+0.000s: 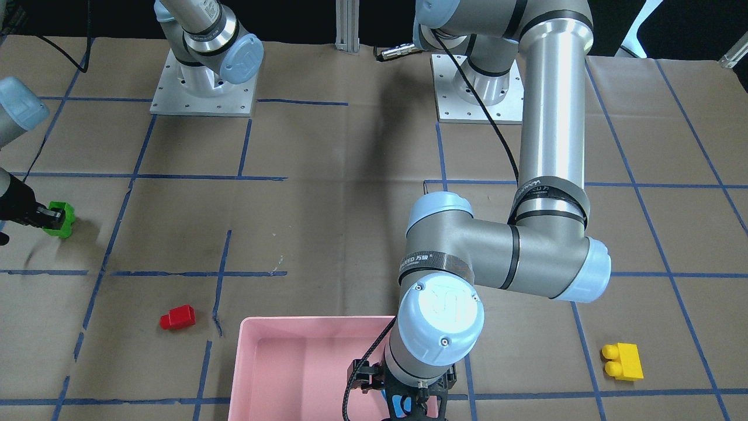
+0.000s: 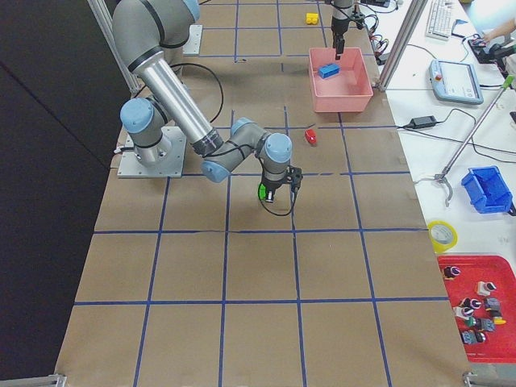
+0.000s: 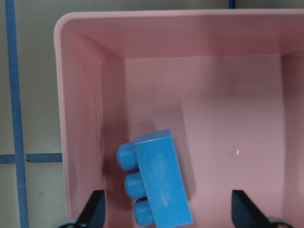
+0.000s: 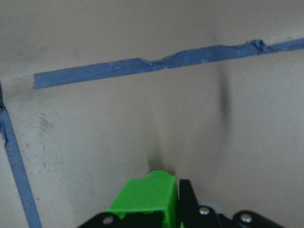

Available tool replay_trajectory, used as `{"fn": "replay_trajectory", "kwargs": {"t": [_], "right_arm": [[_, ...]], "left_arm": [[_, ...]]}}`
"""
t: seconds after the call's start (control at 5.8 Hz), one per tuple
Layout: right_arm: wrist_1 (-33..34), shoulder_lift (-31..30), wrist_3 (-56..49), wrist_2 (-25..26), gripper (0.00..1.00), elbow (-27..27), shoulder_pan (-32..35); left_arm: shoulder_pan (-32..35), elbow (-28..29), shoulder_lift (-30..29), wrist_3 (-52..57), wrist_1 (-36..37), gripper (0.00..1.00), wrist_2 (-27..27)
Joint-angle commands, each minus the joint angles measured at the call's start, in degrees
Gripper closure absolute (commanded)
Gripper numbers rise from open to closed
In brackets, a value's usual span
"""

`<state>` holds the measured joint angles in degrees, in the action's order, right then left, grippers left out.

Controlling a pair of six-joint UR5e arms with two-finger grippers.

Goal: Put all blocks into box

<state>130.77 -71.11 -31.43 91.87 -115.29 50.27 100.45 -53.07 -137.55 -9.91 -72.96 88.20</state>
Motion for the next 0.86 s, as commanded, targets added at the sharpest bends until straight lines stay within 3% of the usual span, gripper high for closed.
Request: {"fn": "replay_trajectory", "kwargs": {"t": [0.0,0.17,0.34,0.69], "right_arm": [[-6.5,-0.6,0.0,2.8,0.91,2.2,0.0],[-9.0,-1.1,0.0,3.1,0.93,3.8,0.1],[-16.3,-4.1,0.3,3.0,0.93,7.5,0.3],[-28.7,-7.7,4.1,2.7,0.92,17.9,5.3]], "left_arm": [[-0.7,0.8,1.7,0.0,-0.2,0.01,0.0],[-1.8,0.8,3.1,0.0,-0.7,0.01,0.0],[-3.0,0.9,4.3,0.4,-0.8,0.01,-0.4],[-10.6,0.5,10.6,2.1,-6.1,0.01,-1.2]]}}
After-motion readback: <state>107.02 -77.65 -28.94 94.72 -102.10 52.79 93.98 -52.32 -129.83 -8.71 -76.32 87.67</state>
